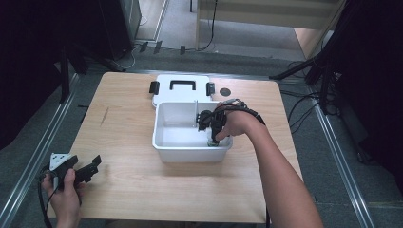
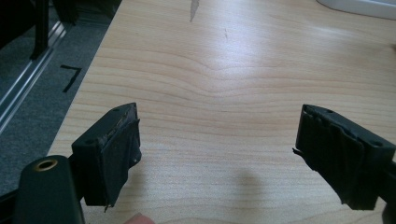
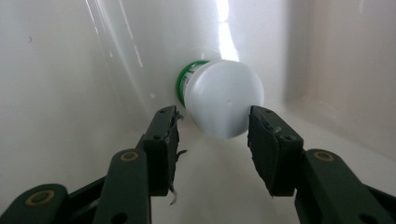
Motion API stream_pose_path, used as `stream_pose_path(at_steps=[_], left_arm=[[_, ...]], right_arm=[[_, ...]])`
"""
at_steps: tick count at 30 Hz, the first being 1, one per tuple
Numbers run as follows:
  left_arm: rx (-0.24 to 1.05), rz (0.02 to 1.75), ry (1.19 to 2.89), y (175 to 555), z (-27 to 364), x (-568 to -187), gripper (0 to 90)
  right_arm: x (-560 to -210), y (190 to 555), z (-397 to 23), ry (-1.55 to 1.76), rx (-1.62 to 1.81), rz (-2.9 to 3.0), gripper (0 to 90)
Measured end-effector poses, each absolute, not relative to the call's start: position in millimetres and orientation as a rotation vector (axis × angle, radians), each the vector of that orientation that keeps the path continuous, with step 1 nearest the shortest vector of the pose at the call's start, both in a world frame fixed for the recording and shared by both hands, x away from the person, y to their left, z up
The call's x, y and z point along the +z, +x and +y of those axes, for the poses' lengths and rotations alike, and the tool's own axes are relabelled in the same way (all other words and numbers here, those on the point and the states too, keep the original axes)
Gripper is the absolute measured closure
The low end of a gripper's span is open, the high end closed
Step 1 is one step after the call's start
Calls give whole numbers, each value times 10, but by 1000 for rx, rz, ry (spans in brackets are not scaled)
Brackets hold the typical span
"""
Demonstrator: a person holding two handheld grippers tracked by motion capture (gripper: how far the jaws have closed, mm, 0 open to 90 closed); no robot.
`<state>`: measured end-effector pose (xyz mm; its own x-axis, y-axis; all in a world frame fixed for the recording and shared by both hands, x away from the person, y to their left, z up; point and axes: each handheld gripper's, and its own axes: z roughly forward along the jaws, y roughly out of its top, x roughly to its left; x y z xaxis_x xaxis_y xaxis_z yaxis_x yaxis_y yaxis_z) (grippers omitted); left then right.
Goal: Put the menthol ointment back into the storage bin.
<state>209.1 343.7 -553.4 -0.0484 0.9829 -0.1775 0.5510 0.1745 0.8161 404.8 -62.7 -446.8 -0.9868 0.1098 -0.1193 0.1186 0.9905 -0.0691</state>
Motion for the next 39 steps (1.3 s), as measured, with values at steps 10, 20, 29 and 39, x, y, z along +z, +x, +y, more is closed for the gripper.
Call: stream_pose_path(at_steps=[10,20,29,39], left_arm=[[725,1701,1469,2092,3436,-5535,146],[728,1701,1474,2092,3434,-5535,146],[725,1699,1477,2091,3432,-5535,146],[726,1699,1478,2092,3432,-5534,146]], right_arm=[[-4462,4045,-641,185,-102,3020,520],[-4261,4019,-716,262,8,3010,451],[-4015,3968,-831,355,113,2987,355],[-3746,3912,-1024,508,244,2940,187]])
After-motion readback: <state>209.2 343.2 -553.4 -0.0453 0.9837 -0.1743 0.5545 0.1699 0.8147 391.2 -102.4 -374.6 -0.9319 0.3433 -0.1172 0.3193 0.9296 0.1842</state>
